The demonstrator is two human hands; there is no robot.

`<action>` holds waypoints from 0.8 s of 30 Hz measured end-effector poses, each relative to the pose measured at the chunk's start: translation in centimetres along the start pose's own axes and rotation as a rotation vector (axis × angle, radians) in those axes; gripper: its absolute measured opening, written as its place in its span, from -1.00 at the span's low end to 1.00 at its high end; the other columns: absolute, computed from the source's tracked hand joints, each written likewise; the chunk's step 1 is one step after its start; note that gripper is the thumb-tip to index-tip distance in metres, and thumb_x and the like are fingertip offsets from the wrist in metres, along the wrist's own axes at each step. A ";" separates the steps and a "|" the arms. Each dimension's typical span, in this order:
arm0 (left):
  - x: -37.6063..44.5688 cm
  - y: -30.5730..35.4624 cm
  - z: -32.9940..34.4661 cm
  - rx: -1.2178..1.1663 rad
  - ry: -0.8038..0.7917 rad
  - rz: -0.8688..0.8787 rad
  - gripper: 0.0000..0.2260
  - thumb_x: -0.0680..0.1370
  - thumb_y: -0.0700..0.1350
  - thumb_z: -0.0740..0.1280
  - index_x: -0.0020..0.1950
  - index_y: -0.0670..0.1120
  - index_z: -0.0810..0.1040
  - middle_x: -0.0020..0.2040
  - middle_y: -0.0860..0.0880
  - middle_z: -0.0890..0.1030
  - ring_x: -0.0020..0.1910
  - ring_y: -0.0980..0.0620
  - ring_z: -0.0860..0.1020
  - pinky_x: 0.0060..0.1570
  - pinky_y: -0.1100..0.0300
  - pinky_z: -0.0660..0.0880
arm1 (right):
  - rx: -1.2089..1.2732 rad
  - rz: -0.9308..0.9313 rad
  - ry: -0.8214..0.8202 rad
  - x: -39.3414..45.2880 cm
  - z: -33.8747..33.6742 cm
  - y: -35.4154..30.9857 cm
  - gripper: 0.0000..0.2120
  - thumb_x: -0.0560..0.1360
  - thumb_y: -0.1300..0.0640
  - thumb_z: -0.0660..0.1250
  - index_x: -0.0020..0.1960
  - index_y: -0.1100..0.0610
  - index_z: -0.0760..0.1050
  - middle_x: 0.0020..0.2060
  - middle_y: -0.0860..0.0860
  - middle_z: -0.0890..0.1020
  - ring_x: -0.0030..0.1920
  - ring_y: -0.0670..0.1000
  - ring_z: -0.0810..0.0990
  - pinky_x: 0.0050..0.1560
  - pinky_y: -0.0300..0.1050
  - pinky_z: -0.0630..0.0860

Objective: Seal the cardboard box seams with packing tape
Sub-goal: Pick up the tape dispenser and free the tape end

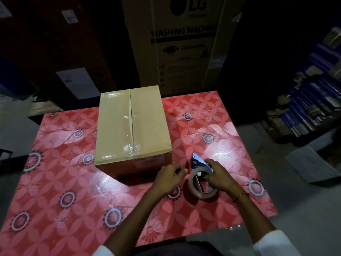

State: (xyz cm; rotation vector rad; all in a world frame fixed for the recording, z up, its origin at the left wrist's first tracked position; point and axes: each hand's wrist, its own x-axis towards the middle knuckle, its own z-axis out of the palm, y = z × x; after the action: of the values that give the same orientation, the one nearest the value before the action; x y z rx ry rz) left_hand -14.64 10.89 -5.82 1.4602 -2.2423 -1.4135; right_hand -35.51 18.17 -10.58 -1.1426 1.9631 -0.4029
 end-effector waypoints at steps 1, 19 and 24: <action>0.0 -0.1 0.3 -0.030 -0.021 -0.044 -0.75 0.62 0.01 0.33 -0.12 -0.15 0.61 -0.11 -0.20 0.71 -0.12 -0.15 0.66 -0.06 0.02 0.54 | -0.007 -0.002 0.009 0.2 0.2 0.3 -0.40 0.51 0.18 0.46 0.51 0.17 0.37 0.36 0.17 0.50 0.33 0.18 0.52 0.24 -0.06 0.43; -0.5 5.0 -7.9 -0.702 -0.039 -0.011 -0.74 0.67 -0.04 0.26 0.15 -0.24 0.54 -0.12 -0.34 0.58 -0.31 -0.08 0.61 -0.34 0.23 0.56 | 0.642 -0.314 -0.039 -1.2 -5.6 -4.4 -0.82 0.58 0.22 0.43 0.05 -0.01 0.73 -0.08 -0.01 0.79 -0.09 -0.12 0.74 -0.19 -0.33 0.57; -0.6 4.7 -9.7 -0.688 0.159 0.100 -0.69 0.65 -0.02 0.32 0.39 0.08 0.44 0.25 -0.10 0.56 -0.01 -0.03 0.72 -0.02 0.15 0.64 | 0.734 -0.427 -0.081 -1.5 -6.8 -8.9 -0.79 0.56 0.19 0.43 0.18 0.05 0.69 0.00 -0.03 0.78 -0.03 -0.11 0.74 -0.19 -0.33 0.57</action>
State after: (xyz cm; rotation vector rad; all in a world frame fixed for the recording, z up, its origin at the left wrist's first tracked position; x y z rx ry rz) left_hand -12.25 5.66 3.29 1.1485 -1.4765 -1.7167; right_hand -35.26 13.87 -0.13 -1.0404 1.2942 -1.1670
